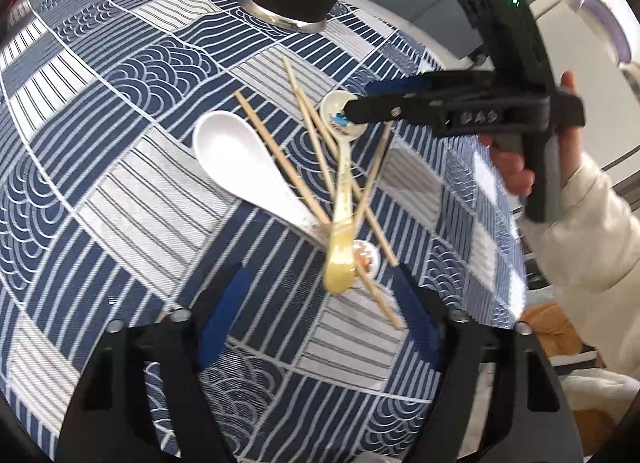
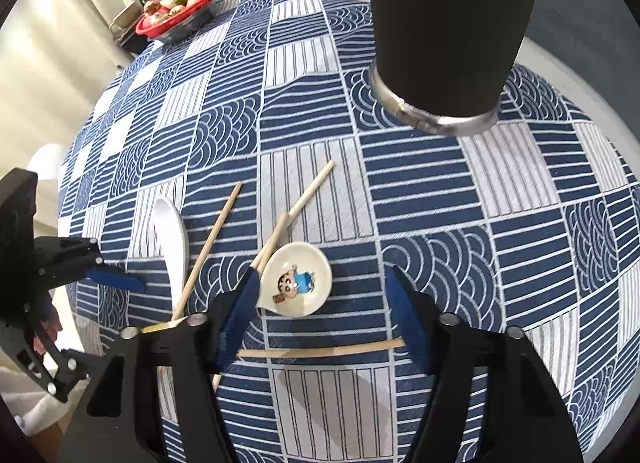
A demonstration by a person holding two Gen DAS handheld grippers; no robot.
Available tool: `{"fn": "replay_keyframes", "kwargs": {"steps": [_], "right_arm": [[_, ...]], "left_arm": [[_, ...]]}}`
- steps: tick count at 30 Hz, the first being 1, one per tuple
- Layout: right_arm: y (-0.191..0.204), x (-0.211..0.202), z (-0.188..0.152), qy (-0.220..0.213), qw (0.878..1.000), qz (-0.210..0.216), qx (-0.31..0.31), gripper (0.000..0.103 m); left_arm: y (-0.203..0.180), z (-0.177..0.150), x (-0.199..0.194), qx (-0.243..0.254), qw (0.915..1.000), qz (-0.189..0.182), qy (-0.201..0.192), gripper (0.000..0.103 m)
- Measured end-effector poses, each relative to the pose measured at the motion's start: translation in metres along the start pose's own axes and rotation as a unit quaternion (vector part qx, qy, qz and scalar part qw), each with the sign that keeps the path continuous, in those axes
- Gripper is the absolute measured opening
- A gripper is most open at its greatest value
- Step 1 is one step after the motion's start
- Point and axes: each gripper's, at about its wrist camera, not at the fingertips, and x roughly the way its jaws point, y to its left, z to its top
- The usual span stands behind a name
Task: Organize utensils
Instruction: 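Grasp the second spoon's bowl with the right tool while the left tool grips its yellow handle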
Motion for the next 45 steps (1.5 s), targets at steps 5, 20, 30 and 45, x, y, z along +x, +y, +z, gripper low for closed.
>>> {"fn": "replay_keyframes", "kwargs": {"steps": [5,20,30,45], "right_arm": [[-0.001,0.006,-0.004,0.008,1.000,0.018,0.007,0.039],[-0.009,0.003,-0.006,-0.007,0.998,0.056,0.024,0.008],[0.005,-0.023,-0.003,-0.042,0.998,0.052,-0.002,0.007],[0.026,-0.075,-0.001,-0.093,0.995,0.028,-0.021,0.007]], "left_arm": [[0.000,0.000,0.002,0.002,0.9999,-0.014,0.002,0.055],[-0.016,0.004,0.020,0.025,0.9988,-0.007,0.042,0.016],[-0.020,0.007,0.009,0.041,0.9978,0.018,0.049,0.017],[-0.035,0.013,-0.028,0.063,0.9969,0.038,0.026,0.017]]}}
